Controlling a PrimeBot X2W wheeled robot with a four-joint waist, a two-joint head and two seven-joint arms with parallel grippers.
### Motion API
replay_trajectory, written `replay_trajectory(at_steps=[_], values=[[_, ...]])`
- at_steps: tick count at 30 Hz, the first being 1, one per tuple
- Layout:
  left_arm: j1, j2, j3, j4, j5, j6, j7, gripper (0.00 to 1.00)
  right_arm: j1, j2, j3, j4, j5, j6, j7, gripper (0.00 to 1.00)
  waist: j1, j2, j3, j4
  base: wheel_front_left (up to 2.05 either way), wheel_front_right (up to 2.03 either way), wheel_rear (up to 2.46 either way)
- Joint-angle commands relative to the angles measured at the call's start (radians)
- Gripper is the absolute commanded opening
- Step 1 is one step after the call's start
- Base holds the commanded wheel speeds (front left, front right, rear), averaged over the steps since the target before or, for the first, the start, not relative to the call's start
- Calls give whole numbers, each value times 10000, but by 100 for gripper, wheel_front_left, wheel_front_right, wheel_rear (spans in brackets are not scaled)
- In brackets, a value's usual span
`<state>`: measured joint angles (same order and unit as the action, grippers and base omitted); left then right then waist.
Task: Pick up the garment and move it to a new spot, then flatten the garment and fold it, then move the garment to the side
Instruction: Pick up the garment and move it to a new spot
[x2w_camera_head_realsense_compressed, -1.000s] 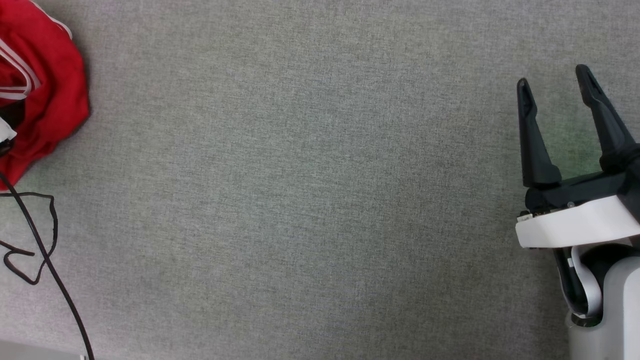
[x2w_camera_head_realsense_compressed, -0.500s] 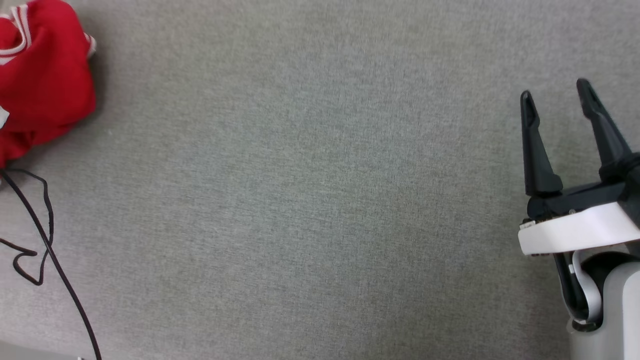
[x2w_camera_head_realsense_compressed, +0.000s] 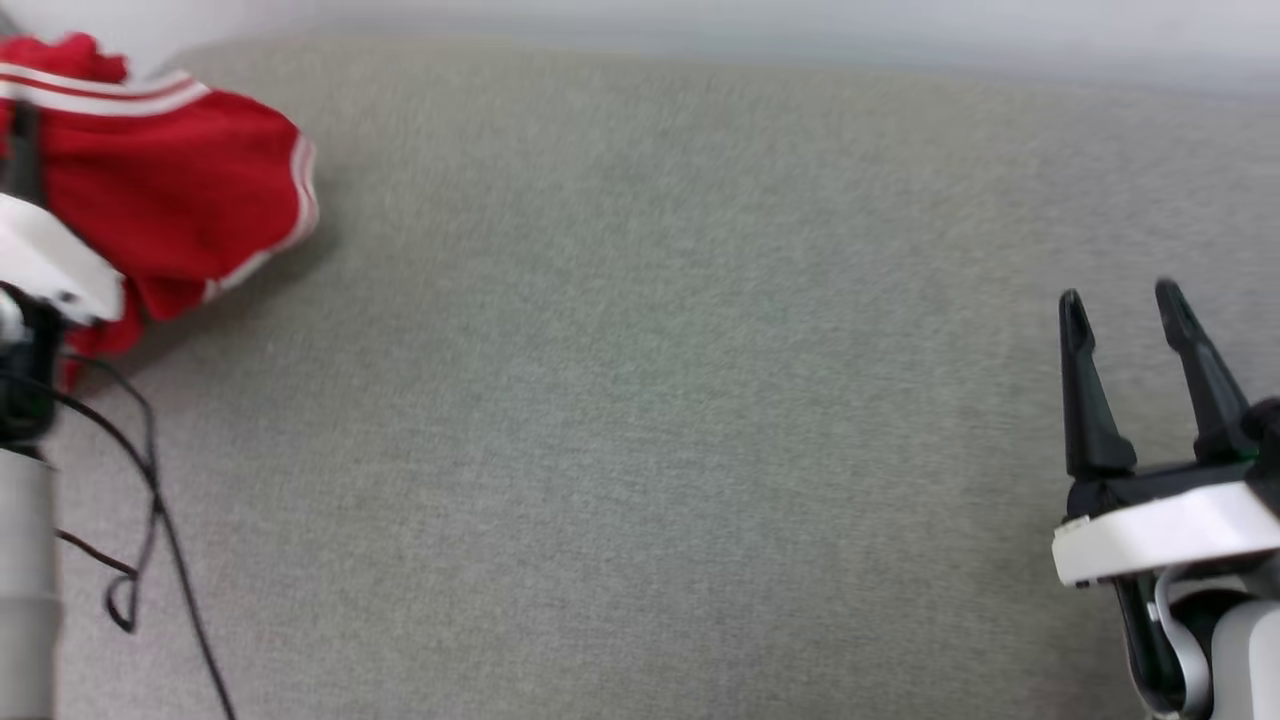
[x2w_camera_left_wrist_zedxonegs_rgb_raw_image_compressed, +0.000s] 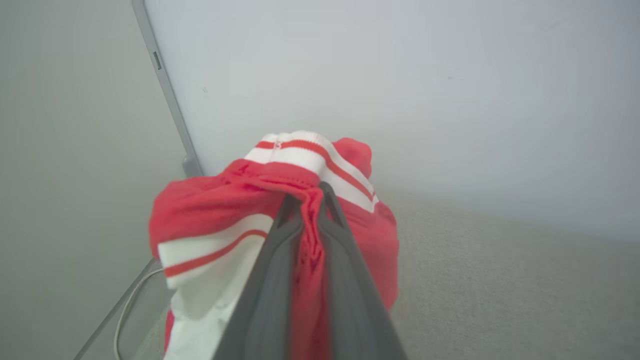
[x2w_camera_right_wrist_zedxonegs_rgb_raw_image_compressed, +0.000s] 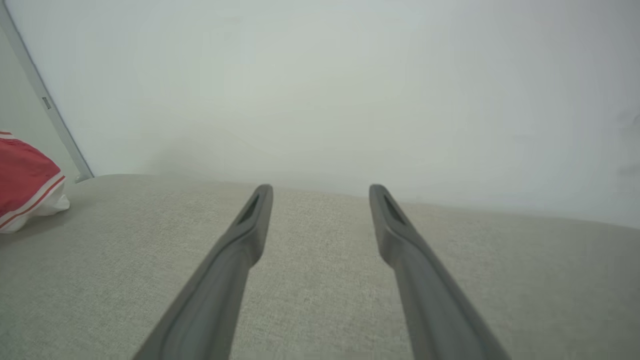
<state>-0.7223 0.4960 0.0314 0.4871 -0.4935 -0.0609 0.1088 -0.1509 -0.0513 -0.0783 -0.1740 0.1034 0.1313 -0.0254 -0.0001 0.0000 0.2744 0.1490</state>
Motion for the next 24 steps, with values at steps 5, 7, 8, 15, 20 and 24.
replay_trajectory(at_steps=[5, 7, 8, 15, 20, 24], values=[[749, -659, -558, -706, 25, -45, -40, 0, 671, 19, -307, 172, 275, -10, -27, 100, 1, 0, -943, -786, 0, 0, 0], [990, -877, -832, -982, 39, -101, 68, 0, 910, 17, -371, 213, 382, -10, 20, 100, 1, 0, -1123, -1007, 0, 0, 0], [1118, -1007, -986, -1142, 59, -126, 122, 0, 1017, 19, -383, 234, 426, -10, 35, 100, 1, 0, -1216, -1135, 0, 0, 0], [1723, -1875, -2062, -2217, -2, -299, 573, 0, 1372, 18, -366, 258, 643, -10, 83, 100, 1, 0, -1479, -1941, 0, 0, 0], [2094, -2523, -3325, -2860, -61, -515, 1187, 0, 1348, 18, -283, 312, 725, -10, 24, 100, 1, 0, -1446, -2599, 0, 0, 0], [2317, -3068, -4647, -3200, -3, -630, 1483, 0, 1406, 18, -322, 308, 766, -10, -54, 100, 1, 0, -1308, -2968, 0, 0, 0]])
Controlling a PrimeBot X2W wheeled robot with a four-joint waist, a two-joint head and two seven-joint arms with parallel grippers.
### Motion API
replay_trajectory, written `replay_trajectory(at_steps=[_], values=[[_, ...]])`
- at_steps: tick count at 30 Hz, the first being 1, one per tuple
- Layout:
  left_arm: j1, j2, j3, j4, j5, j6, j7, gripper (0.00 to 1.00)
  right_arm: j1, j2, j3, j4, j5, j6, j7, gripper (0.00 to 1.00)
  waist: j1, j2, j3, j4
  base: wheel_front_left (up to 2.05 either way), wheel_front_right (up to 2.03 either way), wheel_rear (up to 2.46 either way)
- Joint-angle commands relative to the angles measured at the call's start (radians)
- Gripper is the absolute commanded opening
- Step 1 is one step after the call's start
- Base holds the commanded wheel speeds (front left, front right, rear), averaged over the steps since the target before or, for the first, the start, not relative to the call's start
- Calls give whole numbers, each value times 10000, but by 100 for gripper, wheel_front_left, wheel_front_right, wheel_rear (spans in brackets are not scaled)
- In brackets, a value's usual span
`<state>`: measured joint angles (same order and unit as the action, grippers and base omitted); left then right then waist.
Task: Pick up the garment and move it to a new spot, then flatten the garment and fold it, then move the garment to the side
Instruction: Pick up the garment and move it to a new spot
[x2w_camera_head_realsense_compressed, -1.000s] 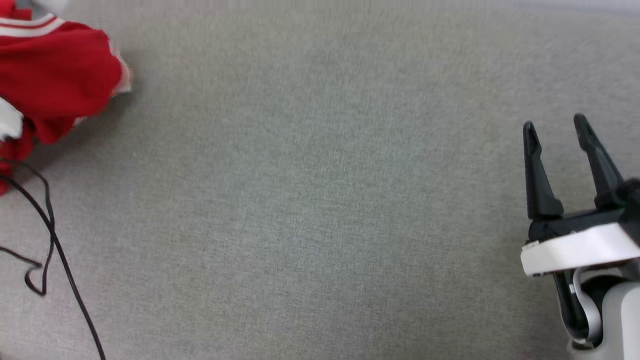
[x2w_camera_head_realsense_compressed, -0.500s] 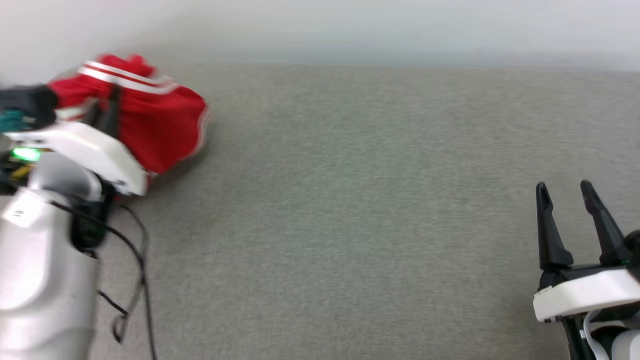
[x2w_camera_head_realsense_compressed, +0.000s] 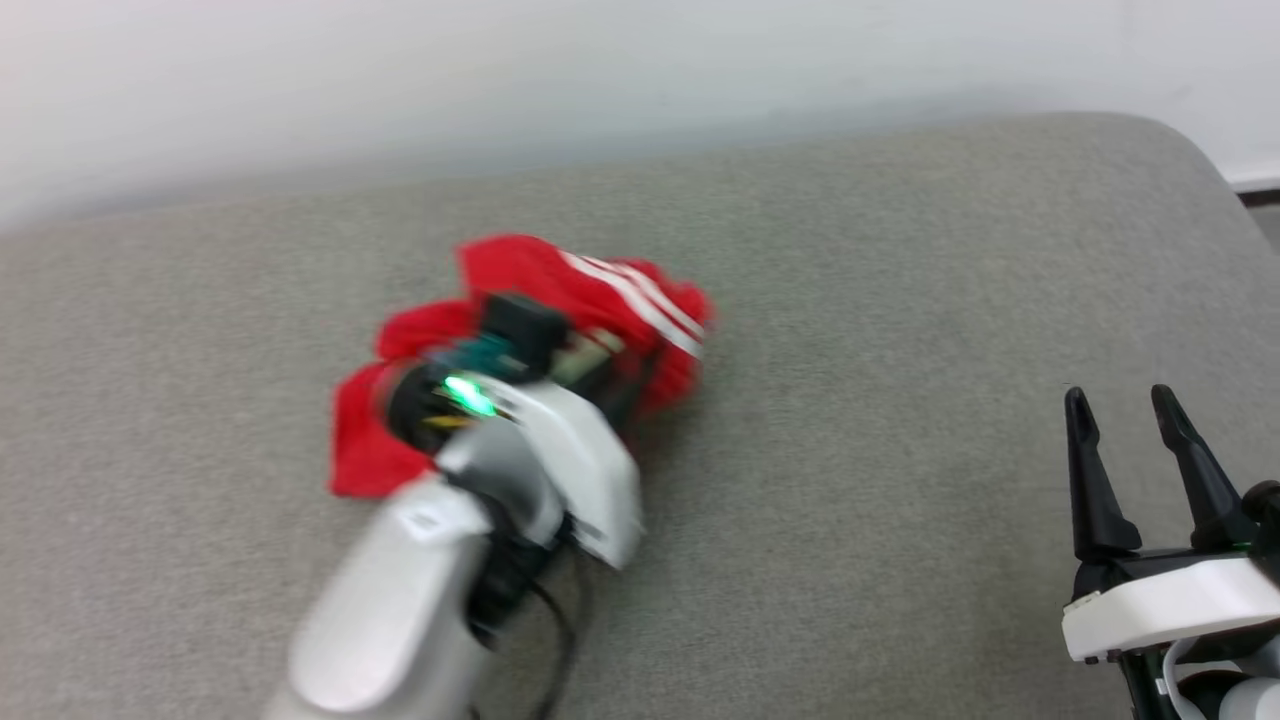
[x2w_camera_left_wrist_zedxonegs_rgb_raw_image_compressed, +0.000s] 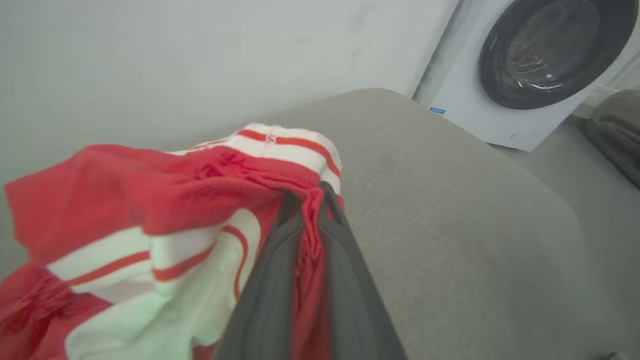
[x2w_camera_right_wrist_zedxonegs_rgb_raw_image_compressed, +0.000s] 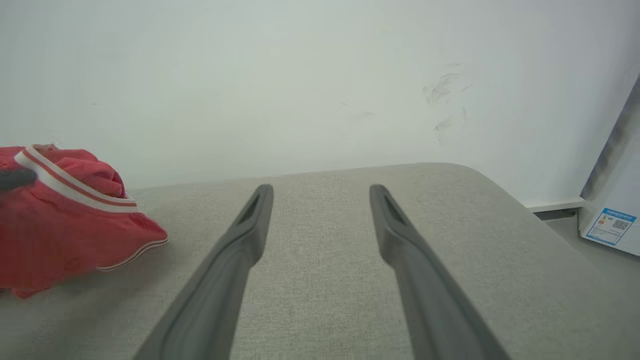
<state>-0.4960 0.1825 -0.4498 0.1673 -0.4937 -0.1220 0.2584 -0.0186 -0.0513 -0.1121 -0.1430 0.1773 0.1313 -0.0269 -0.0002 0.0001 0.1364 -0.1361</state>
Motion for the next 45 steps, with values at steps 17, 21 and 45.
replay_trajectory(at_steps=[17, 21, 45], values=[[627, -214, -5345, 679, -475, -89, -4, 0, -112, 18, 12, 167, 315, -10, -424, 100, 2, -1, 910, -245, 0, 0, 0], [514, -347, -5473, 986, -320, -89, -629, 100, -170, 17, -27, 265, 231, -10, -442, 100, 2, -1, 772, 43, 0, 0, 0], [1443, 293, -2389, 606, -231, 2489, -5035, 100, 984, 17, 116, -350, -319, -10, 540, 100, 2, -1, -1085, 1653, 0, 0, 0]])
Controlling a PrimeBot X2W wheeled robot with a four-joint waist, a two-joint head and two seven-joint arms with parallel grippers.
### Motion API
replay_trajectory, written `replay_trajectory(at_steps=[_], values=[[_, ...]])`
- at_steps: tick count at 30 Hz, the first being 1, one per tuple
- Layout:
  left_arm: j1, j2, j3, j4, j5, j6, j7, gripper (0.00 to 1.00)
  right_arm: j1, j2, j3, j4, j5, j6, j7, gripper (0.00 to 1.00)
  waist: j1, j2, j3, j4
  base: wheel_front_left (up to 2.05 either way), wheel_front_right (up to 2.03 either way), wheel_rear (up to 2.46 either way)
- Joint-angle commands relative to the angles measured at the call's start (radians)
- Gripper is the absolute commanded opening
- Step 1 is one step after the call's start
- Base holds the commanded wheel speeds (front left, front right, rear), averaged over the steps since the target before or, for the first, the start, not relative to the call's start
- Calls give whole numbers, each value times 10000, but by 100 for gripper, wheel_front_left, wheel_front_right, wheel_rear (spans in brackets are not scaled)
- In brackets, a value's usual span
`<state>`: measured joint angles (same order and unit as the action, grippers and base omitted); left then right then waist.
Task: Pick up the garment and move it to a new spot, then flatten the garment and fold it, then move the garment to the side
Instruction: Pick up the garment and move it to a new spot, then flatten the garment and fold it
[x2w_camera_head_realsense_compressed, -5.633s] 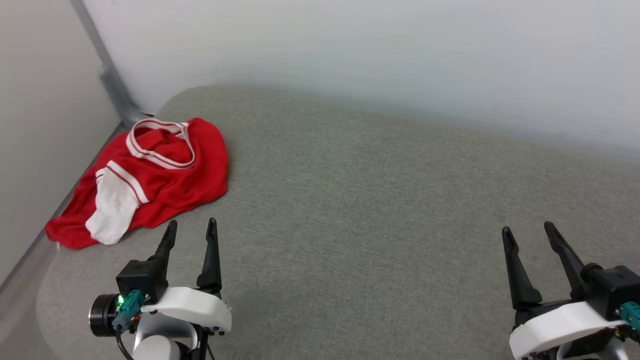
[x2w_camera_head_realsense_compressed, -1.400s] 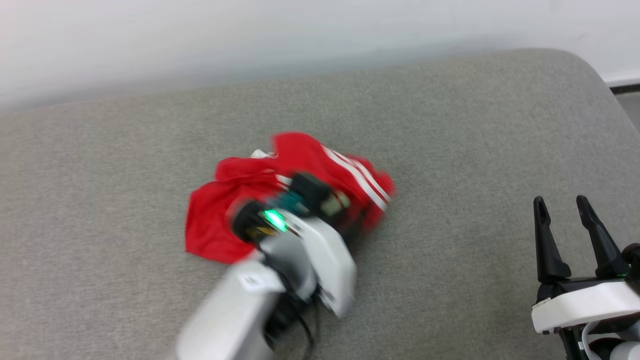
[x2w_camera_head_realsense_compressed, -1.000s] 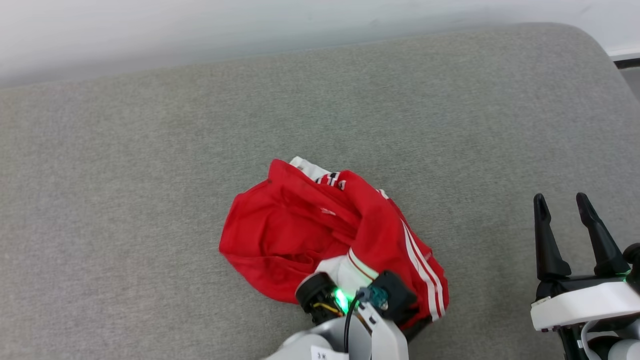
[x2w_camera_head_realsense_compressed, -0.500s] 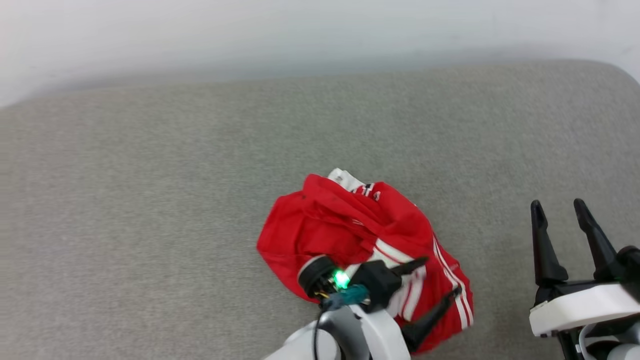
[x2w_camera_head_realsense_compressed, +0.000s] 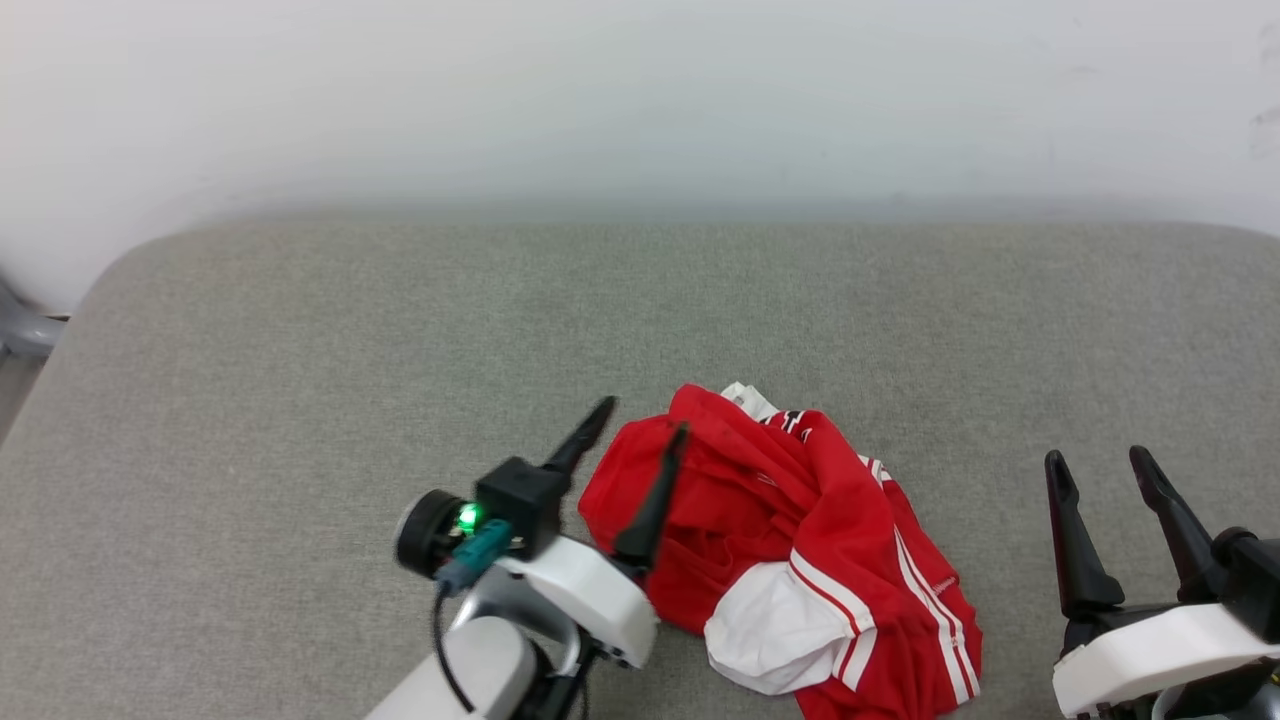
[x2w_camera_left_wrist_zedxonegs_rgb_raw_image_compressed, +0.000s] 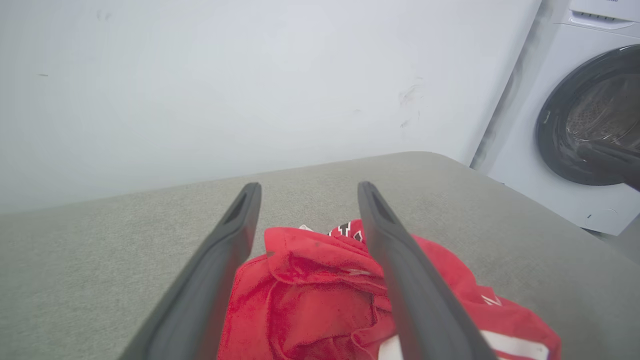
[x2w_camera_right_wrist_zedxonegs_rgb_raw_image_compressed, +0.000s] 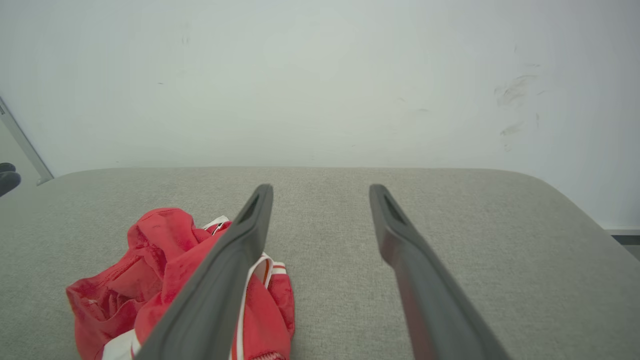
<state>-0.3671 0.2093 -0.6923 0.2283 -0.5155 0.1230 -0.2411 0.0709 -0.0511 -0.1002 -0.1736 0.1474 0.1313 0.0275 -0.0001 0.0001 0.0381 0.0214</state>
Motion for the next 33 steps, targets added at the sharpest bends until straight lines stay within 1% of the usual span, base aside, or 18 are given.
replay_trajectory(at_steps=[1, 8, 13, 18, 19, 24, 33], values=[[235, 146, 220, -12, -41, 158, -81, 100, 150, 15, 1, -73, -23, -9, 50, 100, 1, -1, -165, 100, 0, 0, 0], [1161, 966, 1611, -295, -286, 889, -222, 100, 524, 15, 29, -174, 52, -10, 223, 100, 1, -1, -565, 155, 0, 0, 0], [1981, 1517, 2448, -675, -433, 1223, -250, 100, 744, 15, 19, -172, 141, -10, 311, 100, 1, -1, -736, 234, 0, 0, 0], [2673, 2003, 3049, -1127, -592, 1272, -258, 100, 910, 17, 14, -164, 246, -9, 309, 100, 1, -1, -863, 344, 0, 0, 0], [2673, 2003, 3049, -1127, -592, 1272, -258, 100, 910, 17, 14, -164, 246, -9, 309, 100, 1, -1, -863, 344, 0, 0, 0], [3203, 2355, 3308, -1701, -567, 1317, -242, 100, 974, 17, -9, -228, 231, -10, 315, 100, 1, -1, -901, 456, 0, 0, 0], [3204, 2419, 3062, -2074, -501, 1226, -65, 100, 907, 17, -76, -228, 277, -10, 312, 100, 1, -1, -825, 613, 0, 0, 0]])
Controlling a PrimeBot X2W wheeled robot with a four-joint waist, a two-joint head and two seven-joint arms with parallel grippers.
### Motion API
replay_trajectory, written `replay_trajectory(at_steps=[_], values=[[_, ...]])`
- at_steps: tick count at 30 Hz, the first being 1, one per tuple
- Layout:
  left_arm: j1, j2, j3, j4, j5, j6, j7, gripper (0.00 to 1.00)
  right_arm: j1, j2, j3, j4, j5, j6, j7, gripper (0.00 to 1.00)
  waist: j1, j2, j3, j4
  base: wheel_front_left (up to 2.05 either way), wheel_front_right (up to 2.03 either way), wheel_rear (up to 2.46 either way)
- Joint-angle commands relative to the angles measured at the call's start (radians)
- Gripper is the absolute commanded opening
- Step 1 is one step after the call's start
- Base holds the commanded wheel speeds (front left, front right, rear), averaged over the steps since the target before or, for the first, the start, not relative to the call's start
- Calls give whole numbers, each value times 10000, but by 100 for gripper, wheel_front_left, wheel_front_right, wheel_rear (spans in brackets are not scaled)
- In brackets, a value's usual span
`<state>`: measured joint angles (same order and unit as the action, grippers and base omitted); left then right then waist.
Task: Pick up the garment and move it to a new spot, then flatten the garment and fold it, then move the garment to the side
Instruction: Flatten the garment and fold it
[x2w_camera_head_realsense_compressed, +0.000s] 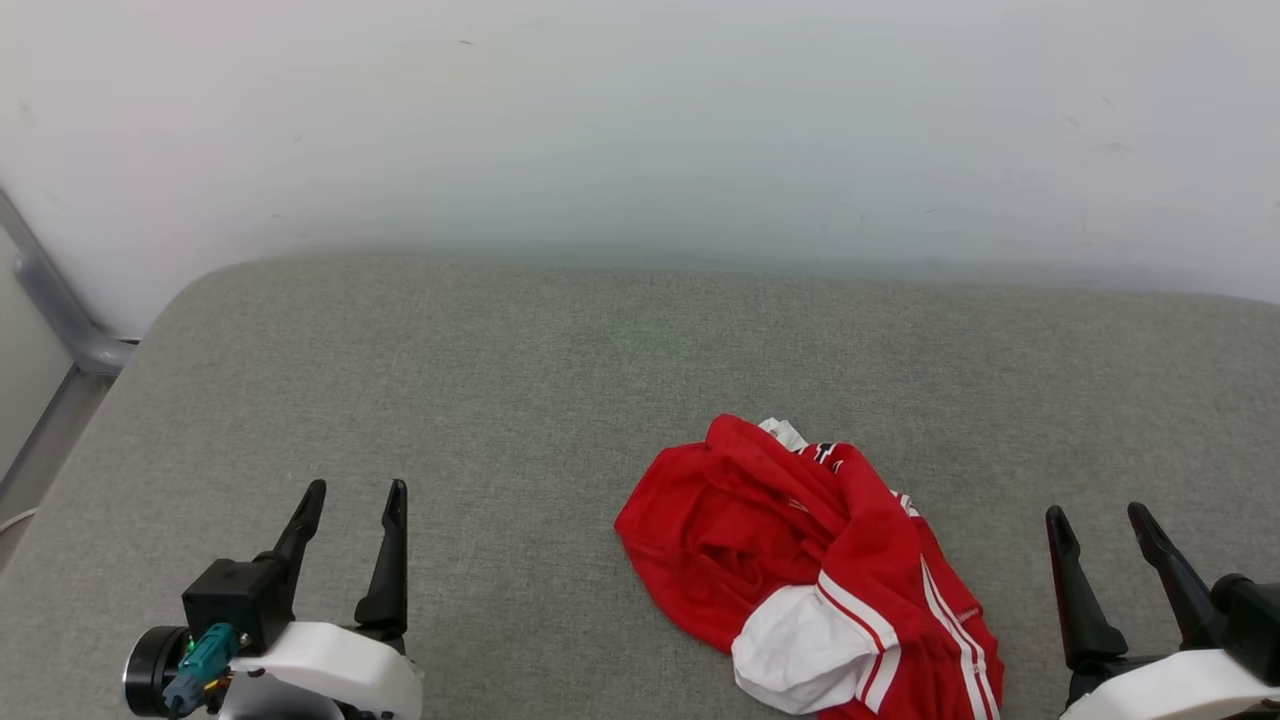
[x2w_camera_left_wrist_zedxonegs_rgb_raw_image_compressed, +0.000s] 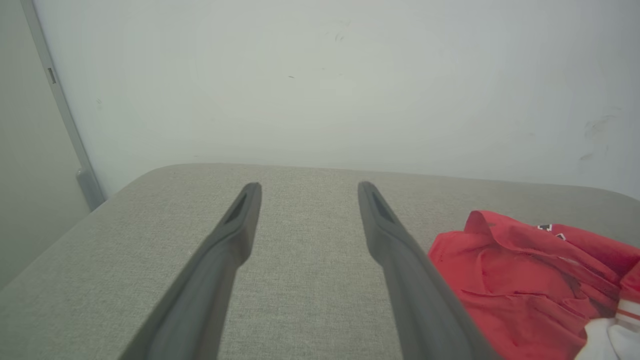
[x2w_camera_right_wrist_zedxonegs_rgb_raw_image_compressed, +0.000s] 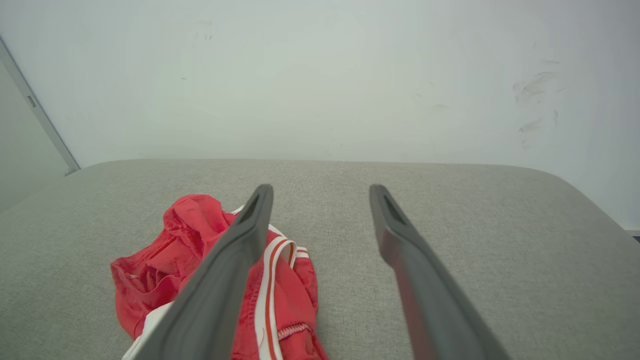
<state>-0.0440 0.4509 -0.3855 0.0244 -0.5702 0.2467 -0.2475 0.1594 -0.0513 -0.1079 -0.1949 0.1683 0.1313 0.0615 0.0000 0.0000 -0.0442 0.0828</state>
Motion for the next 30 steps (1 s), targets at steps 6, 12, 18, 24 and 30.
replay_trajectory(at_steps=[6, 12, 18, 24, 30], values=[[-360, 26, -291, -175, 148, -105, 296, 100, -54, 19, -23, -4, 71, -10, -88, 100, 0, 0, 73, 24, 0, 0, 0], [-1117, -217, -1529, -371, 116, -899, 1865, 100, -30, 19, -126, -36, 82, -10, -73, 100, 0, 0, 235, -2, 0, 0, 0], [-1990, -779, -3137, -311, 48, -1918, 3836, 100, -132, 19, -94, -106, 23, -10, -11, 100, 0, 0, 462, -163, 0, 0, 0], [-2693, -1456, -4640, 229, 123, -2937, 5241, 100, -376, 17, -10, -116, 97, -10, 11, 100, 0, 0, 837, -430, 0, 0, 0], [-3419, -1802, -5718, 1172, 330, -3487, 6112, 100, -608, 17, 127, -72, 148, -10, -78, 100, 0, 0, 1208, -822, 0, 0, 0]])
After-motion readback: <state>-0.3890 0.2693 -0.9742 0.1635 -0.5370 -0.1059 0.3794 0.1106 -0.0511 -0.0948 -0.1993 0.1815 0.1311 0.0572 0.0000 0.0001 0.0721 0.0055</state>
